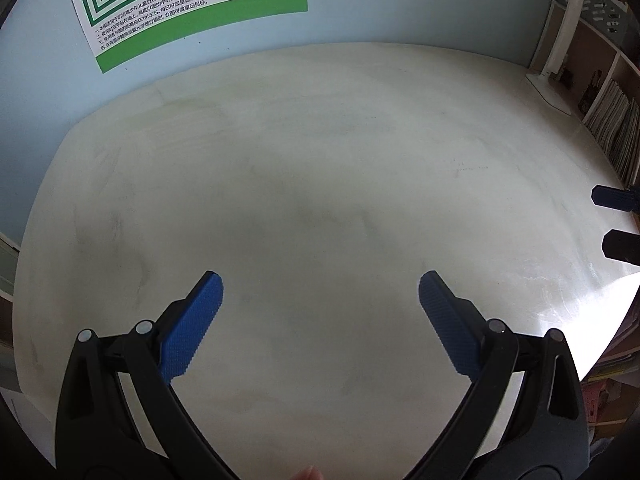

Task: Collect trash

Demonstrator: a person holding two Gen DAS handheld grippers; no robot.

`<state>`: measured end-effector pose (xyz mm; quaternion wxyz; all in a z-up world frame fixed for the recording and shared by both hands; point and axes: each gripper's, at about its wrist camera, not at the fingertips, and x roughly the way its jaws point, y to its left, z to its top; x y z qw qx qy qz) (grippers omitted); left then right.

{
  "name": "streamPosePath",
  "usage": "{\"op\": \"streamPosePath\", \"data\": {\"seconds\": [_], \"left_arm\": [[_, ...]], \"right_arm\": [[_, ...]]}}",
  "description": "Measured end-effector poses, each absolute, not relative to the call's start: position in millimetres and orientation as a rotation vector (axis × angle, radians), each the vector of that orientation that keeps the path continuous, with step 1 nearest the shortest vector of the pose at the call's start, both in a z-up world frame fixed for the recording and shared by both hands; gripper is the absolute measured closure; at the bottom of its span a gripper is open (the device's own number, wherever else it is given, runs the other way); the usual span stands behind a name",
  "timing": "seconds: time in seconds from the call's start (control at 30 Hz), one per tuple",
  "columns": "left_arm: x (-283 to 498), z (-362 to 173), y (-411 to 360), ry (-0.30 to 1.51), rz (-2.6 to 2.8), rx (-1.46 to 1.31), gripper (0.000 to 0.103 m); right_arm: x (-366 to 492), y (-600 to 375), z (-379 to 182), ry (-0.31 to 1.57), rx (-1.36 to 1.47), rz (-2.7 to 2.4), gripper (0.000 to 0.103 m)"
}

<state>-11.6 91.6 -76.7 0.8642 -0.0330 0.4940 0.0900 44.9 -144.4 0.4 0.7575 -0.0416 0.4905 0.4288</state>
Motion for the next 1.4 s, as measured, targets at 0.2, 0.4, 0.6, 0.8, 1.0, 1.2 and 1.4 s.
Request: {"op": "streamPosePath", "data": {"seconds": [0.2,0.4,0.6,0.8,1.0,1.2,1.4], "left_arm": [[-14,-75,109,0.995,0.186,-0.110,0.007],[-4,-80,124,1.006,0.192,-0.144,0.007],[-6,-83,129,1.010,0.196,-0.154,0.007],[-6,-88,136,1.017,0.192,-0.164,0.007],[-8,-86,139,1.014,0.196,-0.162,0.007],[-7,-86,139,1.015,0.192,-0.160,0.007],[-6,-87,137,1.017,0.185,-0.149,0.007]], "right_arm": [[52,-122,-3,1.078,-0.089,0.957,0.013],[61,-112,-1,1.086,-0.081,0.951,0.013],[63,-112,1,1.099,-0.067,0.934,0.013],[61,-109,0,1.106,-0.075,0.925,0.013],[60,-107,0,1.108,-0.074,0.924,0.013],[61,-110,0,1.104,-0.065,0.916,0.013],[61,-111,-1,1.111,-0.063,0.914,0.013]]}}
